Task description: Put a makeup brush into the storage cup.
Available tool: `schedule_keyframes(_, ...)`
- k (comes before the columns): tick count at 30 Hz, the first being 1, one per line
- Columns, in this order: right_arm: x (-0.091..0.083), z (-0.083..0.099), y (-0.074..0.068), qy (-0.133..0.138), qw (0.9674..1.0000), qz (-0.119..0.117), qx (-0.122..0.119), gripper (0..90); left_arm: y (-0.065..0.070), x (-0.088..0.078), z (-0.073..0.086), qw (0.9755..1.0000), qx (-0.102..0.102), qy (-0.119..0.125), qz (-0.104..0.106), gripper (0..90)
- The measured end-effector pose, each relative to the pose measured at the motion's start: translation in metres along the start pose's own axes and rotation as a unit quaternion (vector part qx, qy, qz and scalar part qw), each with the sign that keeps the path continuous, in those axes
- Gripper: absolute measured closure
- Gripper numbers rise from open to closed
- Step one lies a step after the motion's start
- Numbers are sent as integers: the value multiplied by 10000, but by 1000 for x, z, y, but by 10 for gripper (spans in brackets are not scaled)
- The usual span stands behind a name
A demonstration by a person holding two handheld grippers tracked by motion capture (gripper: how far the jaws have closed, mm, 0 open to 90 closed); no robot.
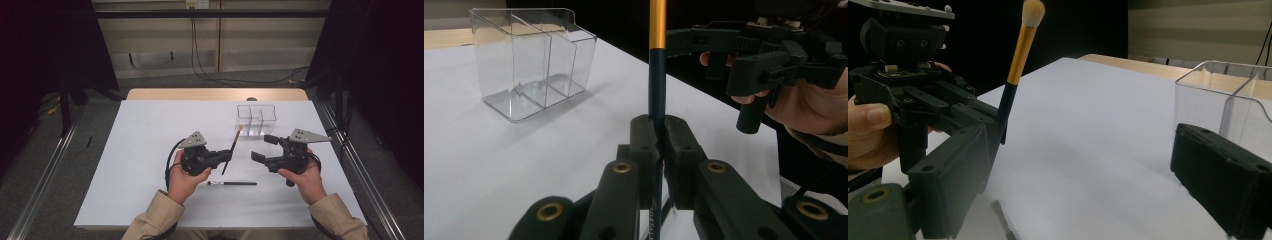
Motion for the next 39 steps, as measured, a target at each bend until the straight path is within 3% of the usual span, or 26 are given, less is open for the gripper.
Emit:
schedule_keyframes(22, 16, -2, -9, 100, 9995, -278, 117, 314, 7, 6, 4, 9999, 52, -41, 140, 841)
schedule_keyframes(24, 17, -4, -11, 148, 9992, -330, 169, 379, 7, 6, 4, 9999, 49, -41, 142, 841)
schedule_keyframes(29, 18, -4, -14, 183, 9988, -355, 271, 393, 7, 6, 4, 9998, 71, -40, 159, 841)
schedule_keyframes(39, 22, -2, -21, 200, 9972, -560, 457, 532, 8, 9, 8, 9997, 126, -105, 162, 841)
Point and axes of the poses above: each handheld gripper's, and its own axes: x roughly forward along the jaws, z roughly out of its underside, y roughly to its right, the point moved 10 cm from there along x, roughly forward along the jaws, and after that the axes turned 9 degrees about y, right-handed, at the moved point
